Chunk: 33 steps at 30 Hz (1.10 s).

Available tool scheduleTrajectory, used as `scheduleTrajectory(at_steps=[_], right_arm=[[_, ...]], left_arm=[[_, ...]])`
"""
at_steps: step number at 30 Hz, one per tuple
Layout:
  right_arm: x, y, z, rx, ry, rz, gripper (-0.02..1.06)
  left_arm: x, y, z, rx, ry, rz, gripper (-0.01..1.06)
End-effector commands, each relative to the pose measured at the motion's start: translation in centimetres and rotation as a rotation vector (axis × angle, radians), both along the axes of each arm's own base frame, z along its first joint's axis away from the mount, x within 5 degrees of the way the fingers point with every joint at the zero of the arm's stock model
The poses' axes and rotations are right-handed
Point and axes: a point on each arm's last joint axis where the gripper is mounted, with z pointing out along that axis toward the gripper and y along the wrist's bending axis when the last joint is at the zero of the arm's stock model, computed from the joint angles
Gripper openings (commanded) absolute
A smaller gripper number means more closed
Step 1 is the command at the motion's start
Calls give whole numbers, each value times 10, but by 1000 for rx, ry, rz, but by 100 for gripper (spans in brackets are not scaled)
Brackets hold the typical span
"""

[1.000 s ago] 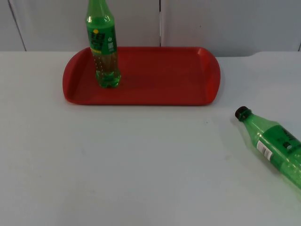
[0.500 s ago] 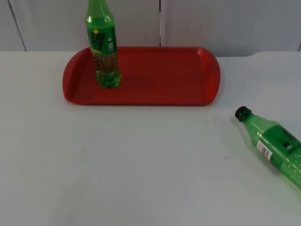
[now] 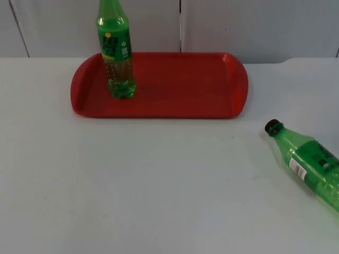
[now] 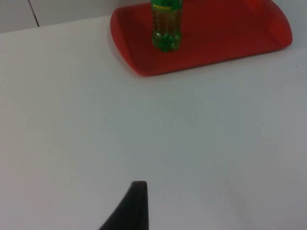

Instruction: Place the bottle upright on the tray.

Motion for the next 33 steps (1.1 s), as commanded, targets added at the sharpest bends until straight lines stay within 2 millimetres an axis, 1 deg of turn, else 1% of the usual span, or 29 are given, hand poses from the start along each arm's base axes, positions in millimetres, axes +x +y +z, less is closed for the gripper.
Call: scheduleTrajectory(at_steps=[1, 3, 4, 7, 8, 12, 13, 14, 16, 18, 19, 23, 24, 28, 29, 33], right_arm=[[12, 2, -2, 13, 28, 10, 105], [28, 8, -6, 10, 74, 40, 105], [28, 8, -6, 10, 74, 40, 105], [53, 30, -11, -48, 109, 143, 105], [53, 30, -11, -48, 109, 143, 105], [76, 61, -20, -166, 137, 242, 105], [81, 67, -23, -189, 147, 253, 105], [81, 67, -23, -189, 147, 253, 105], [90, 77, -36, -231, 175, 268, 105], [97, 87, -55, -267, 215, 295, 105], [97, 87, -55, -267, 215, 295, 105], [110, 94, -90, -286, 273, 312, 105], [110, 94, -90, -286, 273, 312, 105], [122, 98, -125, -286, 300, 312, 105], [122, 98, -125, -286, 300, 312, 105], [133, 102, -151, -275, 278, 291, 102]], left_arm=[[0, 0, -1, 1, 1, 0, 105], [0, 0, -1, 1, 1, 0, 105], [0, 0, -1, 1, 1, 0, 105], [0, 0, -1, 1, 1, 0, 105], [0, 0, -1, 1, 1, 0, 105], [0, 1, -1, 3, 0, 1, 105], [0, 1, -1, 3, 0, 1, 105], [0, 1, -1, 3, 0, 1, 105], [0, 1, -1, 3, 0, 1, 105], [0, 1, -1, 3, 0, 1, 105], [0, 1, -1, 3, 0, 1, 105], [0, 1, -1, 4, 0, 2, 105], [0, 1, -1, 4, 0, 2, 105], [0, 1, -1, 4, 0, 2, 105], [0, 1, -1, 4, 0, 2, 105], [0, 1, -1, 4, 0, 2, 105]])
